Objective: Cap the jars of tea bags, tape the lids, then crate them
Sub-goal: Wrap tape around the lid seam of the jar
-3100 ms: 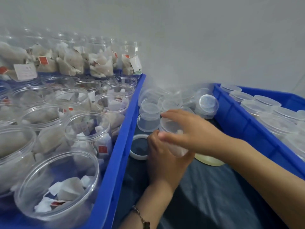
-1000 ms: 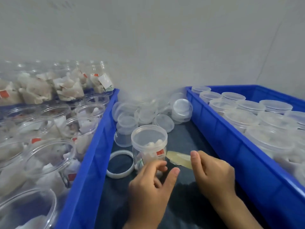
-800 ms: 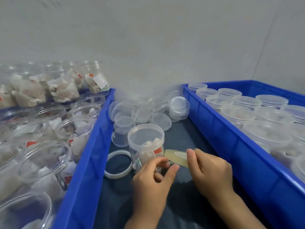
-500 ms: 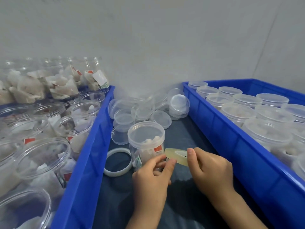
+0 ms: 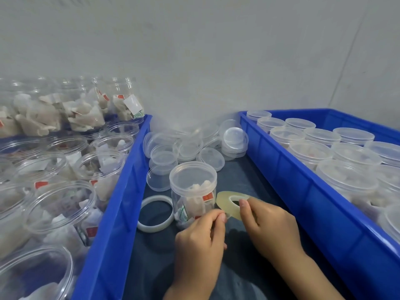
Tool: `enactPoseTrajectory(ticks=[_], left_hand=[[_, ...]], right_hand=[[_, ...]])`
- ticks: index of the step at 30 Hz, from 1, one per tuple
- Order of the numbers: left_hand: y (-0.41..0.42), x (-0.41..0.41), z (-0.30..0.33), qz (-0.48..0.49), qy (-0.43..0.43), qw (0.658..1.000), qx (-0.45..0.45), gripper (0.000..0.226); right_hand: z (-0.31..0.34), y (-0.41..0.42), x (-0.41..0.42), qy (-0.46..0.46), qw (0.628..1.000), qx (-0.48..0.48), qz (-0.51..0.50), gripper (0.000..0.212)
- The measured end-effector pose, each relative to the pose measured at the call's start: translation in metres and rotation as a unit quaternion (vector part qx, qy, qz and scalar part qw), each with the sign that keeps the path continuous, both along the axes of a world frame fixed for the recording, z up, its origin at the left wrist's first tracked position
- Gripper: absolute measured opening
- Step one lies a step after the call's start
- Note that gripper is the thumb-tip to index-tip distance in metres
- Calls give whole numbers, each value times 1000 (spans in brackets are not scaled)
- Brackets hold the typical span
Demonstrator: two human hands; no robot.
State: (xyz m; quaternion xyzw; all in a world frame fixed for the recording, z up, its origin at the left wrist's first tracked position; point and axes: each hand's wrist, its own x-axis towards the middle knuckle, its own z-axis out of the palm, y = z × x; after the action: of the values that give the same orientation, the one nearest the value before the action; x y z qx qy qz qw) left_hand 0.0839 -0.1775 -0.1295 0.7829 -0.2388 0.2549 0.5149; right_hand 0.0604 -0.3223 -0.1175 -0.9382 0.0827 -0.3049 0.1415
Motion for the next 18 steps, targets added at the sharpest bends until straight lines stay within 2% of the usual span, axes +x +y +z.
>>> enactPoseTrajectory(ticks=[2, 4, 5, 9, 12, 14, 18], left_hand=[[1, 1, -2, -10, 54, 998, -11, 16], [1, 2, -4, -24, 118, 993, 1, 26], [1, 2, -3, -27, 123, 992, 10, 29], [-5, -7, 4, -57, 62, 996, 26, 18], [-4, -8, 6, -30, -19, 999, 34, 20], [-2, -7, 7, -12, -48, 999, 16, 13], [0, -6, 7, 25, -71, 997, 3, 18]], right_hand=[[1, 0, 0, 16, 1000, 8, -1, 50], [1, 1, 1, 24, 1000, 9, -2, 55], [1, 1, 2, 29, 1000, 6, -6, 60], [1, -4, 10, 82, 996, 26, 19, 67], [-2, -16, 13, 126, 979, 130, 96, 71], [-1, -22, 9, 146, 959, 191, 153, 67], [0, -33, 6, 161, 956, 183, 163, 60]])
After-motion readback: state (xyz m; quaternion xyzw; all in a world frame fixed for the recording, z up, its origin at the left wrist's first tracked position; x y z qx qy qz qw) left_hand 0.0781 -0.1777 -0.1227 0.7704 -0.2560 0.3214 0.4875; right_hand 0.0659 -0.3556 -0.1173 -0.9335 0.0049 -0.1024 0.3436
